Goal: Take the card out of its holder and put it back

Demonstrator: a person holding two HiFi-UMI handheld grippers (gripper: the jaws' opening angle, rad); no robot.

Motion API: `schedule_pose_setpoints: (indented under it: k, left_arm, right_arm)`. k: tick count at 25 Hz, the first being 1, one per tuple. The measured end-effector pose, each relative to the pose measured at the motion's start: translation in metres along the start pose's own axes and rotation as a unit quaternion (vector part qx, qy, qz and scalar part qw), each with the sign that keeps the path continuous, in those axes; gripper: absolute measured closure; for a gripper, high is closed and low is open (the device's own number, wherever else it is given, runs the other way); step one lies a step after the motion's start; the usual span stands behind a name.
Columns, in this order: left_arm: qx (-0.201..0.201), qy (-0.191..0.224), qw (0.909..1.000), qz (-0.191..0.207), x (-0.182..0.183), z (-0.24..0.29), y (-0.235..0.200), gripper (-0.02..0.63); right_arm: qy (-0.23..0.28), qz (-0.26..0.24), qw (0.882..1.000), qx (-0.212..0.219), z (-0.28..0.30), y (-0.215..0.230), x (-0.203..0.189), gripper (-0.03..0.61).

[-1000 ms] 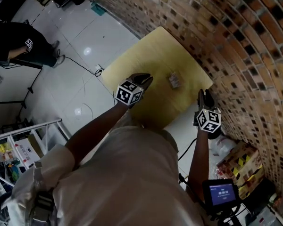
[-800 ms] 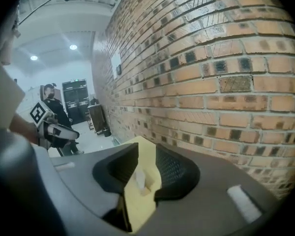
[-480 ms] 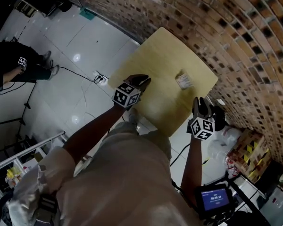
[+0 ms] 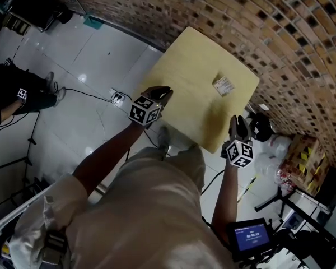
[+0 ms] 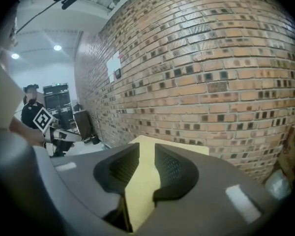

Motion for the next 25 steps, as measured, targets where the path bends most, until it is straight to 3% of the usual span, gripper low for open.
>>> schedule_pose_setpoints:
  k: [7,14,25]
  left_arm:
    - [-0.001,0.006,0.9999,0.008,-0.010,-0.022,0.005,0.546]
    - [0.003,0.006,0.9997,0.024,-0.023,-0.036,0.039,0.548]
    - [-0.001,-0.013,0.9982,0.058,-0.098,-0.086,0.128,0.555]
  right_arm:
    - [0.005,-0.001,1.000,-0.018,-0.044,-0.007,-0.005,0.477]
    - [0.029,0.002,0.999,-0.017,-0.095,-0.003,0.009,0.479]
    - [0.075,0.018,0.997,-0.012,-0.206,-0.043,0.000,0.482]
Point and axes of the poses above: the fingertips, and each gripper's own axes: z forward along the fingers, y to its right, x out of its top, the point moved 1 cm from there along -z, backward along the fingers, and after that the axes turned 15 degrees about -z, right-handed, at the moved point
